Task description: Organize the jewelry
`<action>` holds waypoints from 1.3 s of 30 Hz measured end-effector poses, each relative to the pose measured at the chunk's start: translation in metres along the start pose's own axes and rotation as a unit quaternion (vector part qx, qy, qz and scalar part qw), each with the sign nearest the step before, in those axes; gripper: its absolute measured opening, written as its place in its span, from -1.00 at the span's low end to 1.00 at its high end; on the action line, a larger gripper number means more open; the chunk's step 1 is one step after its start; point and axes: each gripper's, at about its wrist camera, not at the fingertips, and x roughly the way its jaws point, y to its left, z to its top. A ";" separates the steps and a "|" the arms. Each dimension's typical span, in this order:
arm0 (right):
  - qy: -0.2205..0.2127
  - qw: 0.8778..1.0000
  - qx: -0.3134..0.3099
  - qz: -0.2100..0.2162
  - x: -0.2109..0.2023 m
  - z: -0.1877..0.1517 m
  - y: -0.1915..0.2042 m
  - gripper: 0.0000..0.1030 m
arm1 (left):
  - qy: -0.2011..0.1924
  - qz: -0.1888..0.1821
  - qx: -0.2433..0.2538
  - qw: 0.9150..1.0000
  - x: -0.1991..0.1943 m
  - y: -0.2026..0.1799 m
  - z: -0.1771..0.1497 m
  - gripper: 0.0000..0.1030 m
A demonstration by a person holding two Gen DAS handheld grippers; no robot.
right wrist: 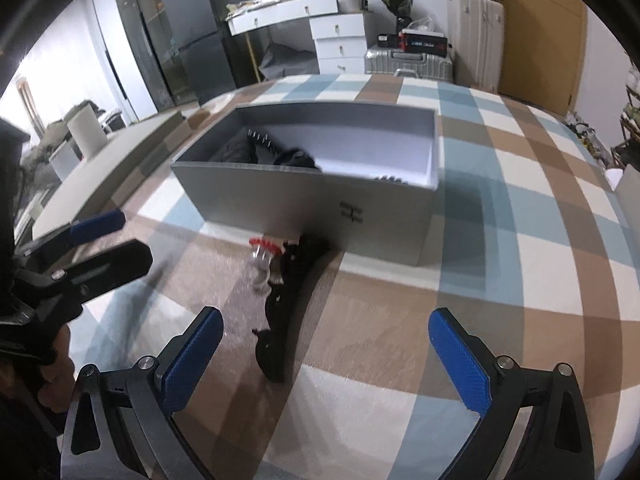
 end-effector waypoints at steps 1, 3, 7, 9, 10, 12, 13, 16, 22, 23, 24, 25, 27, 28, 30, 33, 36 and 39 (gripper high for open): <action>0.004 1.000 -0.006 -0.005 0.002 -0.001 0.002 1.00 | 0.001 0.000 0.001 1.000 0.000 0.000 -0.001 0.98; 0.010 1.000 -0.013 -0.012 0.006 -0.003 0.004 1.00 | 0.003 0.001 0.002 1.000 0.001 0.000 -0.003 0.98; 0.014 0.999 -0.026 -0.027 0.011 -0.006 0.009 1.00 | 0.006 0.003 0.004 1.000 0.002 -0.002 -0.005 0.98; 0.016 0.999 -0.032 -0.032 0.013 -0.007 0.011 1.00 | 0.008 0.003 0.005 1.000 0.002 -0.002 -0.005 0.98; 0.018 0.999 -0.036 -0.035 0.014 -0.007 0.012 1.00 | 0.008 0.003 0.004 1.000 0.002 -0.002 -0.005 0.98; 0.022 0.998 -0.039 -0.043 0.016 -0.008 0.011 1.00 | 0.010 0.003 0.004 1.000 0.003 -0.002 -0.005 0.98; 0.022 0.998 -0.041 -0.048 0.016 -0.008 0.010 1.00 | 0.011 0.004 0.004 1.000 0.003 -0.002 -0.005 0.98; 0.024 0.998 -0.034 -0.053 0.013 -0.009 0.005 1.00 | 0.015 0.004 0.004 1.000 0.005 -0.003 -0.006 0.98; 0.011 0.995 -0.005 -0.099 0.003 -0.017 -0.012 1.00 | 0.018 0.000 0.003 1.000 0.006 -0.003 -0.008 0.98; 0.010 0.994 0.003 -0.108 0.001 -0.017 -0.014 1.00 | 0.018 0.000 0.003 1.000 0.007 -0.003 -0.008 0.98; 0.009 0.993 0.010 -0.117 0.000 -0.018 -0.016 1.00 | 0.018 -0.002 0.004 1.000 0.007 -0.003 -0.007 0.98; 0.008 0.992 0.015 -0.123 -0.001 -0.018 -0.018 1.00 | 0.018 -0.003 0.004 1.000 0.007 -0.004 -0.006 0.98; 0.007 0.992 0.023 -0.124 -0.002 -0.017 -0.020 1.00 | 0.018 -0.004 0.004 1.000 0.008 -0.005 -0.006 0.98; 0.006 0.993 0.026 -0.117 -0.003 -0.017 -0.020 1.00 | 0.019 -0.006 0.005 1.000 0.008 -0.005 -0.006 0.98; 0.006 0.994 0.026 -0.108 -0.003 -0.016 -0.018 1.00 | 0.020 -0.006 0.006 1.000 0.009 -0.006 -0.006 0.98; 0.006 0.994 0.017 -0.108 -0.001 -0.015 -0.011 0.99 | 0.024 -0.006 0.005 1.000 0.010 -0.006 -0.007 0.98; 0.006 0.994 0.010 -0.113 0.005 -0.010 -0.008 0.98 | 0.029 -0.007 0.002 1.000 0.012 -0.007 -0.007 0.98; 0.008 0.991 0.005 -0.134 0.008 -0.007 -0.005 0.98 | 0.030 -0.007 0.003 1.000 0.012 -0.009 -0.007 0.98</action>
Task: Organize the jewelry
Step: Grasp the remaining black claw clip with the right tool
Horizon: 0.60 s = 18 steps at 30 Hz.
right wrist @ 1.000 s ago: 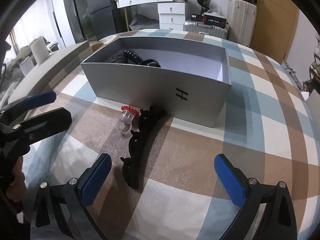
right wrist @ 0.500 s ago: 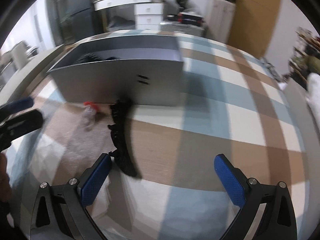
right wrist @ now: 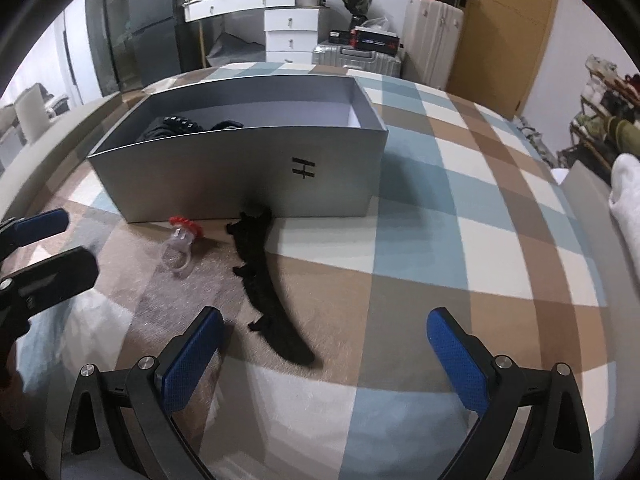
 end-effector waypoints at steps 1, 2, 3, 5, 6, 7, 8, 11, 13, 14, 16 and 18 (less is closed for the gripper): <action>0.000 1.000 0.001 -0.004 0.000 0.001 -0.001 0.98 | 0.000 0.000 0.000 1.000 0.000 0.000 0.000 0.98; 0.001 1.000 0.002 -0.007 0.000 0.001 -0.003 0.98 | 0.000 0.001 0.001 1.000 -0.001 0.000 0.000 0.98; 0.001 1.000 0.003 -0.011 0.000 0.000 -0.006 0.98 | -0.001 0.001 0.001 1.000 -0.001 -0.001 0.000 0.98; 0.002 1.000 0.008 -0.018 -0.002 -0.001 -0.014 0.98 | -0.001 -0.001 0.001 1.000 -0.001 -0.001 0.000 0.98; 0.002 1.000 0.014 -0.022 -0.003 -0.002 -0.020 0.98 | -0.001 -0.002 0.001 1.000 -0.001 -0.001 0.000 0.98; 0.002 0.999 0.022 -0.024 -0.003 -0.004 -0.026 0.98 | -0.001 -0.002 0.001 1.000 0.000 -0.001 0.000 0.98; 0.002 0.999 0.027 -0.027 -0.003 -0.005 -0.031 0.98 | 0.000 -0.003 0.002 1.000 0.001 -0.002 0.000 0.98; 0.005 0.999 0.044 -0.031 -0.004 -0.008 -0.043 0.85 | 0.001 -0.004 0.005 1.000 0.001 -0.004 0.000 0.98; 0.008 0.999 0.050 -0.019 -0.005 -0.007 -0.045 0.81 | 0.002 -0.004 0.006 1.000 0.001 -0.005 0.000 0.98; 0.006 0.999 0.051 -0.009 -0.006 -0.007 -0.044 0.81 | 0.002 -0.004 0.006 1.000 0.001 -0.005 0.000 0.98; -0.003 0.999 0.045 0.019 -0.010 -0.005 -0.038 0.81 | 0.002 -0.004 0.006 1.000 0.001 -0.006 0.000 0.98; -0.007 0.999 0.036 0.027 -0.010 -0.003 -0.030 0.81 | 0.003 -0.002 0.005 1.000 0.002 -0.005 0.000 0.98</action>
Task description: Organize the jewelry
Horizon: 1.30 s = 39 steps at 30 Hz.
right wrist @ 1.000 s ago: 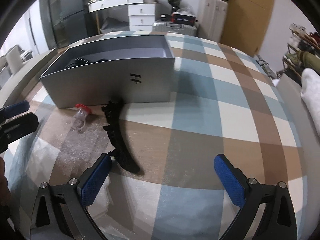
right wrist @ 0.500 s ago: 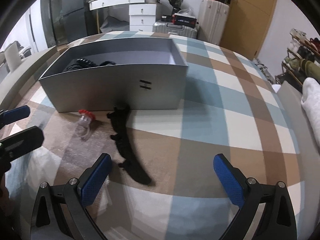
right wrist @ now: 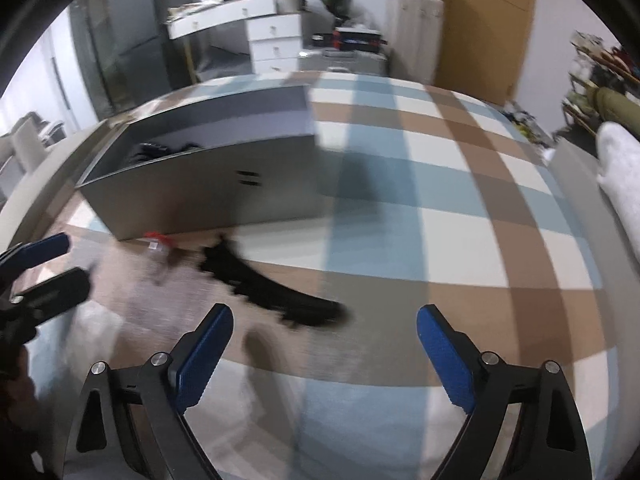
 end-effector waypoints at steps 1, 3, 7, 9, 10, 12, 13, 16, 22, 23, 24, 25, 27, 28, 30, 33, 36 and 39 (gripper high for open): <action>0.002 1.000 -0.005 0.000 0.001 0.001 0.004 0.81 | 0.000 0.001 -0.001 1.000 0.000 0.000 0.000 0.98; 0.003 1.000 -0.007 0.002 0.005 0.003 0.009 0.81 | 0.001 0.001 -0.001 1.000 0.000 0.000 0.000 0.98; 0.009 1.000 0.007 0.006 0.012 0.005 0.010 0.81 | 0.003 0.002 -0.001 1.000 0.001 -0.001 0.000 0.98; 0.012 1.000 0.013 0.007 0.014 0.006 0.008 0.80 | 0.004 0.001 -0.002 1.000 0.002 -0.001 0.000 0.98; 0.013 1.000 0.015 0.006 0.016 0.006 0.008 0.77 | 0.005 0.000 -0.001 1.000 0.002 -0.002 0.000 0.98; 0.012 1.000 0.014 -0.004 0.017 0.007 0.008 0.72 | 0.006 0.000 -0.001 1.000 0.003 -0.003 0.000 0.98; 0.011 1.000 0.012 -0.009 0.017 0.007 0.009 0.65 | 0.007 -0.001 0.000 1.000 0.003 -0.004 0.000 0.98; 0.003 1.000 0.006 -0.006 0.013 0.006 0.009 0.22 | 0.010 -0.001 0.001 1.000 0.004 -0.005 0.000 0.98; -0.009 1.000 -0.010 0.023 0.006 0.002 0.007 0.18 | 0.016 -0.003 0.004 1.000 0.007 -0.010 0.000 0.98; -0.015 0.999 -0.011 0.026 0.003 0.001 0.006 0.18 | 0.018 -0.003 0.004 1.000 0.008 -0.011 0.000 0.98; -0.019 0.999 -0.011 0.030 0.000 0.000 0.006 0.18 | 0.019 -0.003 0.005 1.000 0.009 -0.012 0.000 0.98; -0.028 0.999 -0.013 0.037 -0.004 -0.001 0.004 0.18 | 0.019 -0.004 0.005 1.000 0.010 -0.014 0.000 0.98; -0.042 0.998 -0.011 0.044 -0.010 -0.001 0.001 0.18 | 0.022 -0.002 0.007 1.000 0.013 -0.018 0.001 0.98; -0.052 0.997 -0.006 0.055 -0.014 -0.001 -0.003 0.18 | 0.024 0.000 0.008 1.000 0.015 -0.019 0.001 0.98; -0.066 0.996 0.004 0.066 -0.018 0.000 -0.009 0.18 | 0.036 0.008 0.017 0.999 0.021 -0.025 0.003 0.97; -0.075 0.994 0.018 0.077 -0.022 0.001 -0.018 0.19 | 0.049 0.016 0.027 0.998 0.028 -0.031 0.003 0.96; -0.081 0.992 0.027 0.089 -0.025 0.001 -0.026 0.19 | 0.058 0.020 0.039 0.997 0.033 -0.036 0.004 0.58; -0.086 0.992 0.031 0.092 -0.027 0.000 -0.030 0.19 | 0.058 0.028 0.045 0.997 0.034 -0.038 0.005 0.26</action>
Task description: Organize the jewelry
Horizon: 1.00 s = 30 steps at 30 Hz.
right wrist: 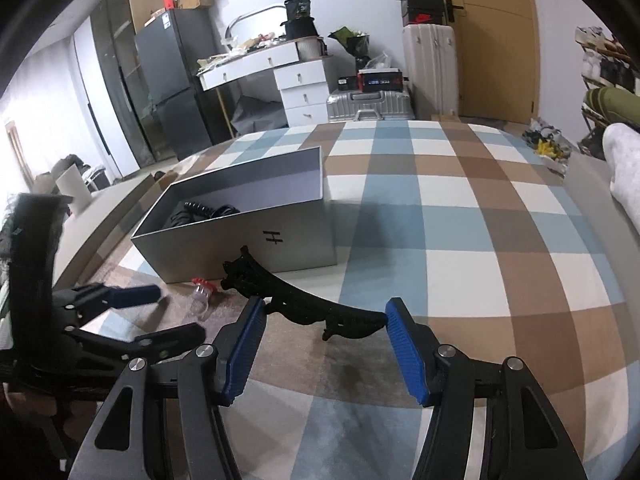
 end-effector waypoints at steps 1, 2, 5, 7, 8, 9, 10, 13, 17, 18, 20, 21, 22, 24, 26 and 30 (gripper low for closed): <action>-0.003 1.000 0.001 0.000 -0.002 0.000 -0.001 0.19 | 0.000 -0.004 -0.003 1.000 0.000 0.000 0.002 0.23; -0.005 1.000 0.003 0.000 -0.003 0.000 -0.002 0.19 | 0.001 -0.011 -0.007 1.000 0.000 0.000 0.003 0.22; -0.011 1.000 0.007 0.000 -0.007 0.001 -0.005 0.19 | -0.002 -0.018 -0.008 1.000 0.001 -0.001 0.007 0.04; -0.014 1.000 0.010 0.001 -0.009 0.002 -0.006 0.19 | 0.001 -0.014 -0.005 1.000 0.003 -0.003 0.008 -0.16; -0.015 1.000 0.010 0.000 -0.010 0.002 -0.007 0.19 | -0.001 -0.010 -0.005 1.000 0.003 -0.003 0.008 -0.26; -0.016 1.000 0.012 0.001 -0.010 0.001 -0.008 0.19 | -0.001 -0.009 -0.005 1.000 0.004 -0.003 0.009 -0.29; -0.016 1.000 0.013 0.003 -0.011 0.001 -0.008 0.19 | -0.001 -0.009 -0.006 1.000 0.004 -0.003 0.009 -0.39; -0.014 1.000 0.011 0.004 -0.010 0.000 -0.007 0.19 | -0.003 -0.005 -0.012 1.000 0.005 -0.002 0.010 -0.69; -0.014 1.000 0.009 0.003 -0.010 0.001 -0.006 0.19 | -0.009 -0.016 -0.011 1.000 0.001 -0.002 0.008 -0.77; -0.015 1.000 0.008 0.001 -0.011 0.001 -0.005 0.19 | -0.010 -0.017 -0.010 1.000 0.001 -0.002 0.008 -0.77; -0.014 1.000 0.007 0.000 -0.010 0.001 -0.004 0.19 | -0.014 -0.023 -0.007 1.000 -0.002 -0.003 0.007 -0.77; -0.013 1.000 0.006 -0.001 -0.010 0.002 -0.004 0.19 | -0.019 -0.025 -0.005 1.000 -0.005 -0.003 0.007 -0.77; -0.013 1.000 0.004 -0.003 -0.010 0.002 -0.002 0.19 | -0.021 -0.027 -0.004 0.999 -0.005 -0.003 0.008 -0.77; -0.014 1.000 0.003 -0.005 -0.011 0.002 0.000 0.19 | -0.030 -0.033 0.001 0.999 -0.010 -0.004 0.008 -0.77; -0.016 1.000 0.002 -0.006 -0.012 0.003 0.002 0.19 | -0.043 -0.039 0.005 0.998 -0.018 -0.004 0.008 -0.77; -0.023 1.000 0.003 -0.004 -0.015 0.006 0.005 0.19 | -0.069 -0.046 0.003 0.997 -0.031 0.000 0.010 -0.77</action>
